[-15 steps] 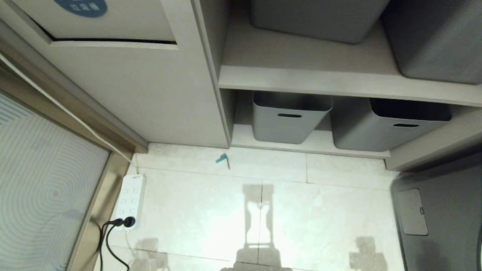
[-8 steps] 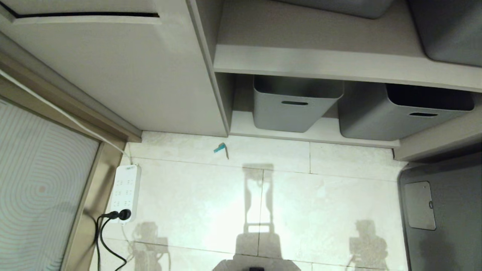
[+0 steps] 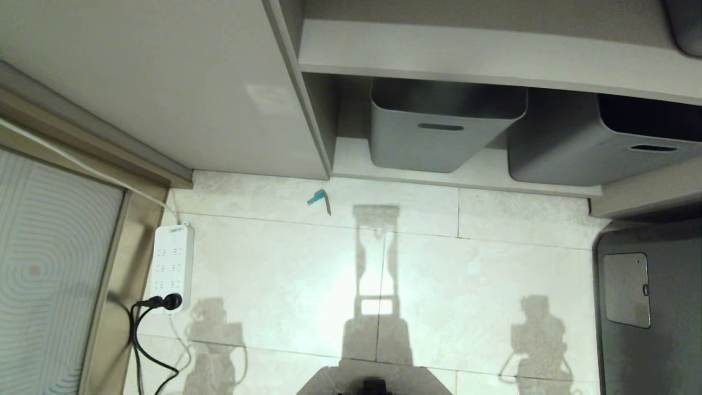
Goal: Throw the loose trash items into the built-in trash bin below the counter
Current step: Pick up the garbage
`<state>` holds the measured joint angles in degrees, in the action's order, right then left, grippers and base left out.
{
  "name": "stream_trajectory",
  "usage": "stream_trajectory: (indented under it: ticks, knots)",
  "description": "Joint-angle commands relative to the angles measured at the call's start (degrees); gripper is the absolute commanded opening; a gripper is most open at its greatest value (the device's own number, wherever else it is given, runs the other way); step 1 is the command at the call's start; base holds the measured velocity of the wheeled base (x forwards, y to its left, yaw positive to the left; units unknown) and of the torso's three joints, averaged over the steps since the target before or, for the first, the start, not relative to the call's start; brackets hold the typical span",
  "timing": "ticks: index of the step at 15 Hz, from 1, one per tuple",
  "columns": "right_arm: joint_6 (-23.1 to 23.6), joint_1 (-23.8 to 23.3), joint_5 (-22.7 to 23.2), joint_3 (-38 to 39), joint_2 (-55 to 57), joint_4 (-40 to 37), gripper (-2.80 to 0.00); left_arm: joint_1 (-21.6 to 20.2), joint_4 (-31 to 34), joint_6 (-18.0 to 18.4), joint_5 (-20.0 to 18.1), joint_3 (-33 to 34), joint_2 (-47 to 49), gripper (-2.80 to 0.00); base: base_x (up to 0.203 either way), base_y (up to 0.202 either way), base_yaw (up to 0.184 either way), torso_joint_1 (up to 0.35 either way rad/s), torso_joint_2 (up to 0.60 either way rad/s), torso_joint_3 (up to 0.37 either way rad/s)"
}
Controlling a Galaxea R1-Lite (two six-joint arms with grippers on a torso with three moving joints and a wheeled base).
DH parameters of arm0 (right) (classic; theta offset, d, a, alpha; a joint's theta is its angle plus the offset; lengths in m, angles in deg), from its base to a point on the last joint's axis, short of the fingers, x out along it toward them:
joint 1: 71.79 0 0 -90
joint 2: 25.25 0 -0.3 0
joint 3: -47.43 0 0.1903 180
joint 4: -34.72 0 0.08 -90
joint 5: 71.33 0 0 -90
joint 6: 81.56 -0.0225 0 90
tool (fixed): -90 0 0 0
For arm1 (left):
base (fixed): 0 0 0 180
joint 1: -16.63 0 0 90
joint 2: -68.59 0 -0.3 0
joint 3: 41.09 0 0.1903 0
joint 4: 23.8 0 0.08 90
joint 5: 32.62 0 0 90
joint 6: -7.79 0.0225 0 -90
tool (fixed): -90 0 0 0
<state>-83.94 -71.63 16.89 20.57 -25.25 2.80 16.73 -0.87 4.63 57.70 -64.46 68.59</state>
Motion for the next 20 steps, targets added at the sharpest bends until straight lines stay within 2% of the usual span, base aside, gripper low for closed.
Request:
stream_trajectory:
  ticks: [1,17,20]
  knots:
    - [0.0,0.0,-0.1,0.0,0.1,-0.1,-2.8,0.0,0.0,-0.1,0.0,0.2,0.1,-2.8,0.0,0.0,0.0,0.006,0.0,-0.197]
    - [-0.3,0.1,-0.1,0.1,0.1,-0.1,-2.8,0.0,-0.1,0.2,0.0,0.2,0.1,-2.8,0.0,0.0,0.0,0.0,0.0,-0.02]
    - [-0.2,0.0,-0.1,0.0,0.1,-0.1,-2.8,0.0,0.5,1.1,-1.0,-1.8,1.9,-2.8,0.0,0.0,0.0,0.0,0.0,0.0]
